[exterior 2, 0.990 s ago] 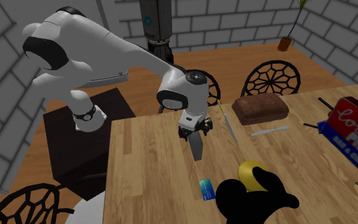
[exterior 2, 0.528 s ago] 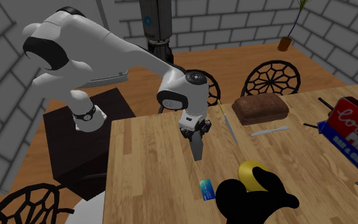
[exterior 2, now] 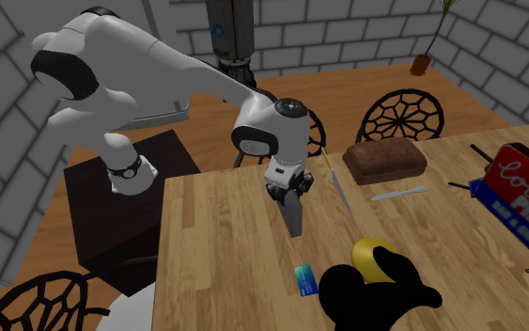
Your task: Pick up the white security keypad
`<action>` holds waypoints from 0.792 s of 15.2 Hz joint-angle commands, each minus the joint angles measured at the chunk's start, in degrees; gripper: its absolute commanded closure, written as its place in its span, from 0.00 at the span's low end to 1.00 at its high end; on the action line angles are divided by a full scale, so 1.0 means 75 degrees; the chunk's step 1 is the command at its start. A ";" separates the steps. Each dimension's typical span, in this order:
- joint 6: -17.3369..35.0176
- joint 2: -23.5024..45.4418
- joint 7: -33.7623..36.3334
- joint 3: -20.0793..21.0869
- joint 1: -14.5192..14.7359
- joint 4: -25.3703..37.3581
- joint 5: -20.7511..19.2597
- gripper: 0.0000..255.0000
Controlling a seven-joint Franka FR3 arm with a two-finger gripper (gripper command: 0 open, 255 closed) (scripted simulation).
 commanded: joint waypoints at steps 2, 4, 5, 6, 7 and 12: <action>-0.0235 -0.0182 -0.0074 0.0072 -0.0054 0.0085 0.0124 1.00; -0.0400 -0.0280 -0.0118 0.0111 -0.0080 0.0166 0.0197 1.00; -0.0483 -0.0327 -0.0139 0.0129 -0.0092 0.0209 0.0232 1.00; -0.0566 -0.0373 -0.0160 0.0146 -0.0103 0.0253 0.0266 1.00; -0.0651 -0.0417 -0.0180 0.0163 -0.0114 0.0300 0.0299 1.00; -0.0920 -0.0549 -0.0241 0.0211 -0.0142 0.0459 0.0398 1.00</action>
